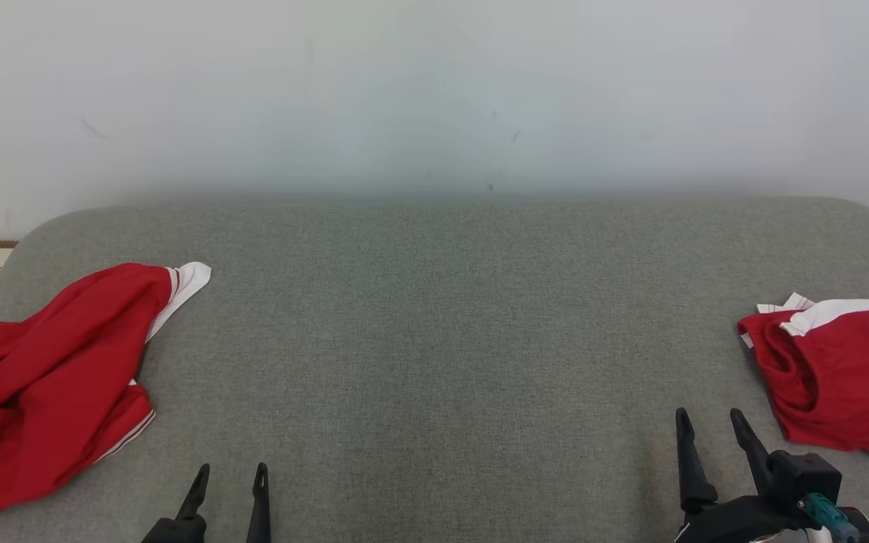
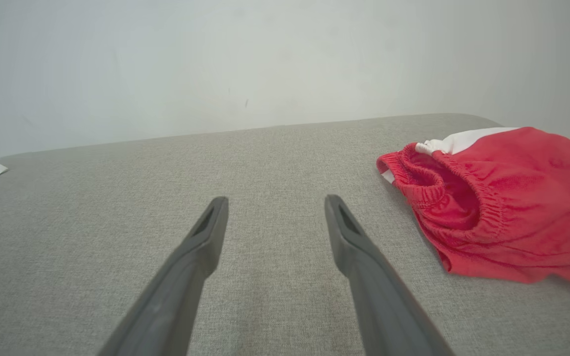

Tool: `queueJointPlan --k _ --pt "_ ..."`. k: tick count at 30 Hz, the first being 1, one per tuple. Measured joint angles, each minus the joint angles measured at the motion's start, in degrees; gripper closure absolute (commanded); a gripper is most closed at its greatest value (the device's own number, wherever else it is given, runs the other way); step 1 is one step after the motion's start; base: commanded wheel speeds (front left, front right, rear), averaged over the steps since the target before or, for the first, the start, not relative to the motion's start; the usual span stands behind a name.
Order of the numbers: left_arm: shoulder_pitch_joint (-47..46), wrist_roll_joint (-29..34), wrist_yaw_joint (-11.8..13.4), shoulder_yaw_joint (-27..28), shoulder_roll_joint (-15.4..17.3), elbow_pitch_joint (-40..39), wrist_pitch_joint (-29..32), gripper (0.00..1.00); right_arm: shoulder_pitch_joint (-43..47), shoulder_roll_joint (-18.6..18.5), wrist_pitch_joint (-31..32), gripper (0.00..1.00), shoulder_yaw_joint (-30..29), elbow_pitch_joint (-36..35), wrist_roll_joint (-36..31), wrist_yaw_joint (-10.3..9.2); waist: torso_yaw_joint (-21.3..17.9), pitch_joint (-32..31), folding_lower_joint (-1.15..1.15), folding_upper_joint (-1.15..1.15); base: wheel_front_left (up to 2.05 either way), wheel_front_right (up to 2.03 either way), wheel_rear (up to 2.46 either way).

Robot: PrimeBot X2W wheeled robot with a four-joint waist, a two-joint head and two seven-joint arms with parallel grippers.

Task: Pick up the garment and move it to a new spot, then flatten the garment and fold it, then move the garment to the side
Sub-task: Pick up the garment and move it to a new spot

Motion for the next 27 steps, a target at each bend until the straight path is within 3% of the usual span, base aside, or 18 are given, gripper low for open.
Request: queueJointPlan --k 13,27 --pt "0.1 -0.4 0.9 1.6 -0.2 -0.3 0.0 0.00 0.9 -0.5 0.0 0.00 1.6 -0.7 1.1 0.00 3.0 0.5 0.01 0.00 0.00 0.00 0.00" --pt "0.1 -0.7 0.8 4.5 -0.2 0.2 0.0 0.00 -0.5 -0.7 0.0 0.00 3.5 -0.8 1.2 0.00 16.1 2.7 0.01 0.00 0.00 0.00 0.00"
